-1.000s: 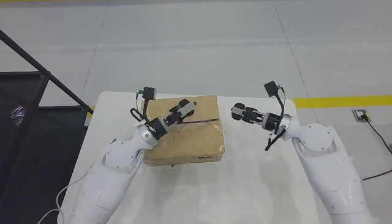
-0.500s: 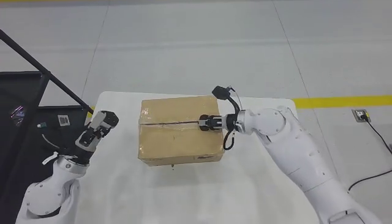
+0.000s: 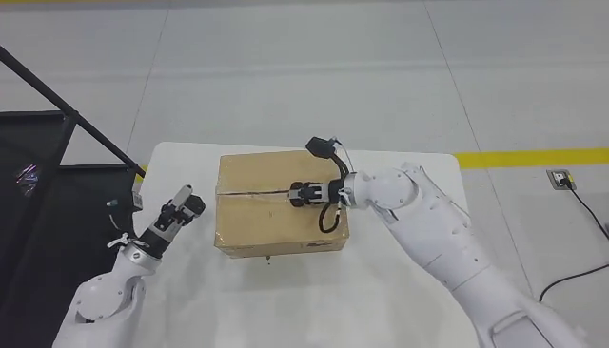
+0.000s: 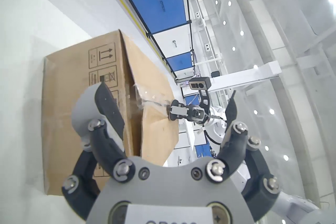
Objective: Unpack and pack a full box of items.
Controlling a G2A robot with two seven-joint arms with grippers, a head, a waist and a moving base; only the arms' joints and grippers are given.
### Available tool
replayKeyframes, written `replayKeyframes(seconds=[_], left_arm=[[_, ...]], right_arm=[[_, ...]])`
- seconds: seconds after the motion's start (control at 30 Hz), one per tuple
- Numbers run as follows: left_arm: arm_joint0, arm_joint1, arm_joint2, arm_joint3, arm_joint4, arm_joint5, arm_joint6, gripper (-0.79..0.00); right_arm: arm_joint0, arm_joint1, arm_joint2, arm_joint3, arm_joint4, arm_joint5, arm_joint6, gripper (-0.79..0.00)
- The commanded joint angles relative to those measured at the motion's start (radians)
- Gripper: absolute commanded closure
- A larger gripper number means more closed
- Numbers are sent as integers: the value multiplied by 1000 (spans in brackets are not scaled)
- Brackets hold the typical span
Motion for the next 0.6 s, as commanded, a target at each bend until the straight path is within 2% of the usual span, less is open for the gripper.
replayKeyframes(seconds=[0.0,0.57], left_arm=[[-2,-1,16,8,1,-11,-9,-785],[12,-5,95,-16,-5,-35,-31,-785]], right_arm=[[5,-11,-10,11,19,-17,-2,0],[85,-126,-112,186,71,-76,-40,0]])
